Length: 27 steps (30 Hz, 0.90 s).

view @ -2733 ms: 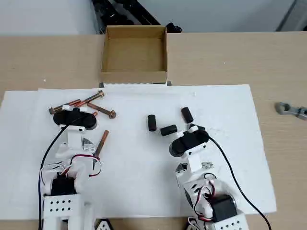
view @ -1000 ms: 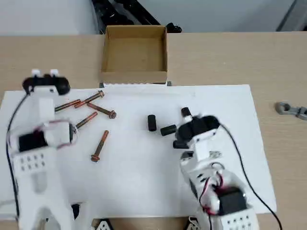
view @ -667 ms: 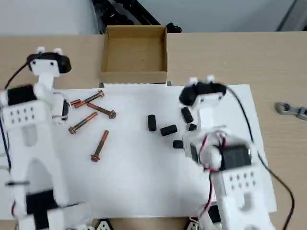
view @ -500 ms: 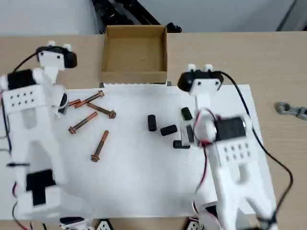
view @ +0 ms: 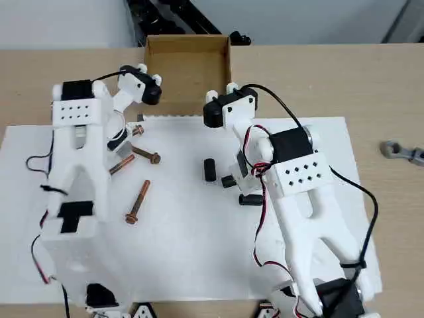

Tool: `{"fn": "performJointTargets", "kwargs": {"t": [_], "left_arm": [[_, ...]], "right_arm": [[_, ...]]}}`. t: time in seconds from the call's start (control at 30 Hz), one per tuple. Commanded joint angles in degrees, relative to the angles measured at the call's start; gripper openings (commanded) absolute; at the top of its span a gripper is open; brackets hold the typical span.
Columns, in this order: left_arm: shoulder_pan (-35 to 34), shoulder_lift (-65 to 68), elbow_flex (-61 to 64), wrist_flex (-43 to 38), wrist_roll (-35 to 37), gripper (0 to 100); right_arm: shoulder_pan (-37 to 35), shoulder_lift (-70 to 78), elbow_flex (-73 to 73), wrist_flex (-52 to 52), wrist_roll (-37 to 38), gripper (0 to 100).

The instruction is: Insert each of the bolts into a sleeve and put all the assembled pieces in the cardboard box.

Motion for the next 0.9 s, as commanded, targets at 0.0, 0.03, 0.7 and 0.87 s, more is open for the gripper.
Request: {"fn": "performJointTargets", "kwargs": {"t": [0.0,0.03,0.7,0.87], "left_arm": [[0.26,3.69,-7.16,-2.29,-0.70,17],[0.18,5.54,-9.10,-2.46,-0.70,17],[0.09,35.52,-48.57,2.29,-3.25,17],[0.18,40.09,-52.00,2.11,-3.25,17]], "right_arm": [[-0.04,0.22,-2.55,-0.13,2.90,0.4],[-0.04,0.31,-2.55,-0.13,3.34,0.4],[5.14,-0.04,-2.64,-0.13,3.25,0.8],[5.14,-0.04,-2.64,-0.13,3.25,0.8]]}}
